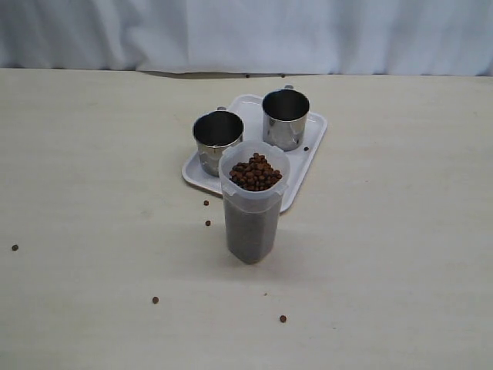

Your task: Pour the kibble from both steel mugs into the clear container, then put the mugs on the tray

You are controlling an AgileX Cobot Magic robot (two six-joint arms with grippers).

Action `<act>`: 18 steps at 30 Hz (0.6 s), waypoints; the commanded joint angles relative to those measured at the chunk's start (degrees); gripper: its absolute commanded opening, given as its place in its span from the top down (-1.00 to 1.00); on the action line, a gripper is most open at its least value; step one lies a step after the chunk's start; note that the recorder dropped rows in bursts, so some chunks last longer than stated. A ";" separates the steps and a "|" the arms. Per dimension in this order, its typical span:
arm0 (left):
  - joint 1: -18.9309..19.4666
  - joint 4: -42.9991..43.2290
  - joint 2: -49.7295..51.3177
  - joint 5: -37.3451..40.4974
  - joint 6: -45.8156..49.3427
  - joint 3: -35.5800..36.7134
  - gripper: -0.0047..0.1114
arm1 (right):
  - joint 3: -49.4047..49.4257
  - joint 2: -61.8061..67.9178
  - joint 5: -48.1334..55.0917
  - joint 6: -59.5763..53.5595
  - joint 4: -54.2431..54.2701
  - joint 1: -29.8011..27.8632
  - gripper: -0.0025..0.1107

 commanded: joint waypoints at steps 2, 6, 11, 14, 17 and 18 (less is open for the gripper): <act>-0.48 -2.75 -0.20 -2.56 -0.60 0.13 0.92 | 0.26 -0.16 -0.06 -0.20 0.05 0.13 0.87; -0.48 -12.12 -0.20 -2.60 3.42 0.13 0.92 | 0.26 -0.16 -0.06 -0.20 0.05 0.13 0.87; -0.48 -36.15 -0.20 -1.02 29.33 0.13 0.92 | 0.26 -0.16 -0.06 -0.20 0.05 0.13 0.87; -0.48 -40.66 -0.20 4.01 41.08 0.13 0.92 | 0.26 -0.16 -0.06 -0.20 0.05 0.13 0.87; -0.48 -40.68 -0.20 8.14 43.54 0.13 0.92 | 0.26 -0.16 -0.06 -0.20 0.05 0.13 0.87; -0.48 -40.80 -0.20 8.03 43.54 0.13 0.92 | 0.26 -0.16 -0.06 -0.20 0.05 0.13 0.87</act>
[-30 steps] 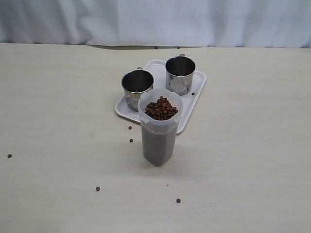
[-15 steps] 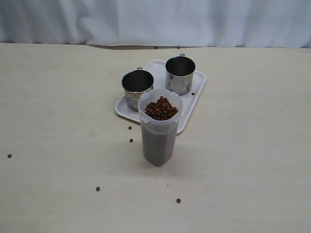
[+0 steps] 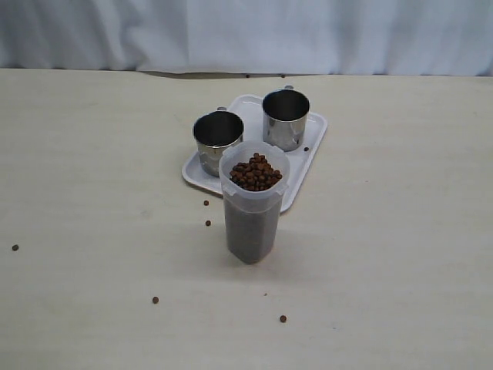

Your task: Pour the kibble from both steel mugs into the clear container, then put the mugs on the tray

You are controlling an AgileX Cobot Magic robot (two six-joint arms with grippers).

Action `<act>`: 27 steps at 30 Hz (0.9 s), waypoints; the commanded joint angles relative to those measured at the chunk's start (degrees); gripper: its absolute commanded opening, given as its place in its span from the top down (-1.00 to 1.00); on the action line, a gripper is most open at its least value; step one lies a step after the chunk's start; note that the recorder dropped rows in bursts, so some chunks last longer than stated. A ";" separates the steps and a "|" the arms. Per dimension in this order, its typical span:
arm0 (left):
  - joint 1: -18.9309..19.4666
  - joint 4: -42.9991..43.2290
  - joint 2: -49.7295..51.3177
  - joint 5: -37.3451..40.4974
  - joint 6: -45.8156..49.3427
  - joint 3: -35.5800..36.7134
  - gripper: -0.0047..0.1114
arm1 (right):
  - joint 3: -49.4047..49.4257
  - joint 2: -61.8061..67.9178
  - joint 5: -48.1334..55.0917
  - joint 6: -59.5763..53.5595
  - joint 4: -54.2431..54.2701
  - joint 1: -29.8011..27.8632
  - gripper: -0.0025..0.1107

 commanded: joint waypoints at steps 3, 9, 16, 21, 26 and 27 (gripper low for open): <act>-0.48 -2.19 -0.20 2.51 4.38 0.13 0.92 | 0.26 -0.16 -0.06 -0.20 0.05 0.13 0.87; -0.48 -0.59 -0.20 1.60 4.38 0.13 0.92 | 0.26 -0.16 -0.06 -0.20 0.05 0.13 0.87; -0.48 0.30 -0.20 5.05 1.69 0.13 0.92 | 0.26 -0.16 -0.06 -0.20 0.05 0.13 0.87; -0.48 0.71 -0.20 4.65 4.36 0.13 0.92 | 0.26 -0.16 -0.06 -0.20 0.05 0.13 0.87; -0.48 0.30 -0.20 4.65 4.22 0.13 0.92 | 0.26 -0.16 -0.06 -0.20 0.05 0.13 0.87; -0.48 0.30 -0.20 4.65 4.22 0.13 0.92 | 0.26 -0.16 -0.06 -0.20 0.05 0.13 0.87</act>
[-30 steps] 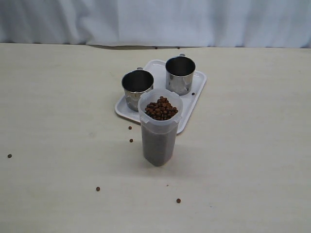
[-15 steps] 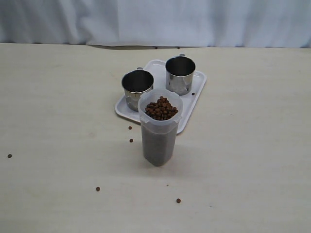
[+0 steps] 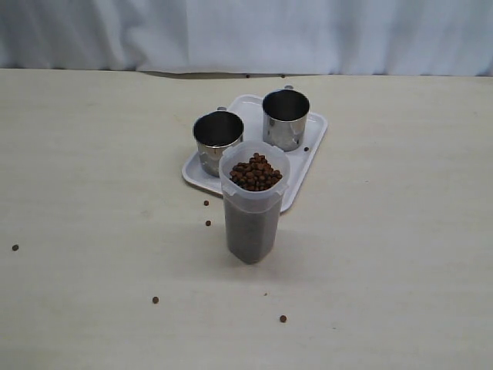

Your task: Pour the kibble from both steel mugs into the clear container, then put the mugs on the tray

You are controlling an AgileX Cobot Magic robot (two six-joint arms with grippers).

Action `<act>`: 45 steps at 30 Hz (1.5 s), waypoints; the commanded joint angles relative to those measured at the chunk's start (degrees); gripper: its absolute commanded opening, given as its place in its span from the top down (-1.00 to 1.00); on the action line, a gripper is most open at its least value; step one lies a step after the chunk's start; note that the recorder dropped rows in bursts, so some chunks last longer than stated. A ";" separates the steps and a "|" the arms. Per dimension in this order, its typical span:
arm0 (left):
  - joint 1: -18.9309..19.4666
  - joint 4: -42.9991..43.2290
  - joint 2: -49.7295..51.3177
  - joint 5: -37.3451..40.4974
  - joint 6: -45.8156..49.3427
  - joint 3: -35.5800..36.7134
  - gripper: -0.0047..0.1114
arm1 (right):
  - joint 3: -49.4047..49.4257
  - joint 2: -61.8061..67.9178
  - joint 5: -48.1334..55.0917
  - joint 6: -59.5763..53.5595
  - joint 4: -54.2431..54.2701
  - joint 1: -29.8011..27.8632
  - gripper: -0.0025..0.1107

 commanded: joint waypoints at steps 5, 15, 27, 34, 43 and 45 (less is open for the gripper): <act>-0.48 -0.35 -0.20 -0.33 0.33 0.13 0.92 | 0.26 -0.16 -0.06 -0.20 0.05 0.13 0.87; -0.48 -0.23 -0.20 -0.33 0.33 0.13 0.92 | 0.26 -0.16 -0.06 -0.20 0.05 0.13 0.87; -0.48 -0.25 -0.20 -0.64 0.33 0.13 0.92 | 0.26 -0.16 -0.06 -0.20 0.05 0.13 0.87; -0.48 -0.25 -0.20 -0.75 0.33 0.13 0.92 | 0.26 -0.16 -0.29 -3.04 -4.92 -7.68 0.87; -0.48 -0.25 -0.20 -0.75 0.33 0.13 0.92 | 0.26 -0.16 -0.07 -4.60 -5.33 -14.53 0.87; -0.48 -0.25 -0.20 -0.75 0.33 0.13 0.92 | 0.26 -0.16 -0.07 -5.39 -5.33 -14.53 0.87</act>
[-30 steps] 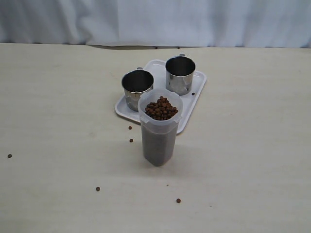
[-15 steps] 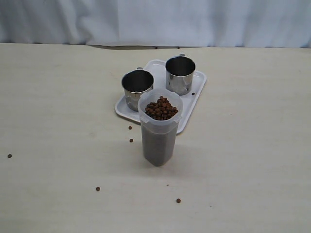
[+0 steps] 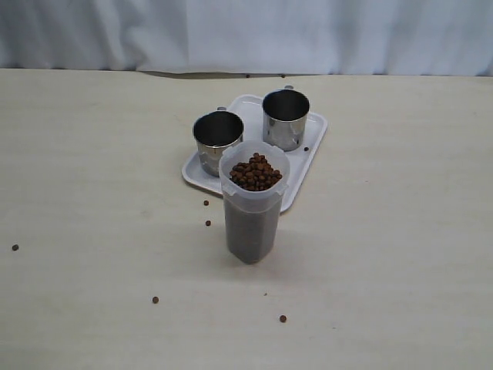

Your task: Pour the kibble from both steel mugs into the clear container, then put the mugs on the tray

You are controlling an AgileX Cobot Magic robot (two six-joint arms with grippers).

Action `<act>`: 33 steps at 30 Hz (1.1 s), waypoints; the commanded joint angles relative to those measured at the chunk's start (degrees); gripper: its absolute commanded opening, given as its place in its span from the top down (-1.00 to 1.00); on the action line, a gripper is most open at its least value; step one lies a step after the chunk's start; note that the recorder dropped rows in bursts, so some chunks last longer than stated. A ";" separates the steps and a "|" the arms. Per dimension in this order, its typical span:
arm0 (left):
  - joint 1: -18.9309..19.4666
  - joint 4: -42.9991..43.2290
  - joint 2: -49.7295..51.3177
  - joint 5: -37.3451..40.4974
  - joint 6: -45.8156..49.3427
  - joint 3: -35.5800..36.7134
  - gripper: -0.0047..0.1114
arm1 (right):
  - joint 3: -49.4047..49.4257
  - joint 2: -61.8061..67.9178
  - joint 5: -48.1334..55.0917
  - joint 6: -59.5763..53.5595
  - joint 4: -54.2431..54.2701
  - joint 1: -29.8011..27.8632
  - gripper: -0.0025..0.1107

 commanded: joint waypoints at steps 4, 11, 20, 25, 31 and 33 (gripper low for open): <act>-0.48 -0.25 -0.20 -0.75 0.17 0.13 0.92 | 0.26 -0.16 -0.07 -1.78 -0.89 -0.51 0.87; -0.48 -0.25 -0.20 -0.75 0.17 0.13 0.92 | 0.26 -0.16 0.29 -0.33 1.88 -0.51 0.87; -0.48 -0.25 -0.20 -0.75 0.17 0.13 0.92 | 0.26 -0.16 2.10 -35.06 26.02 -6.27 0.87; -0.48 -0.08 -0.20 -0.27 0.17 0.13 0.92 | 0.26 -0.16 2.18 -35.06 26.24 -6.47 0.87; -0.48 -0.08 -0.20 -0.27 0.17 0.13 0.92 | 0.26 -0.16 1.69 -35.06 26.23 -6.47 0.87; -0.48 -0.08 -0.20 -0.27 0.17 0.13 0.92 | 0.26 -0.16 1.69 -35.06 26.23 -6.47 0.87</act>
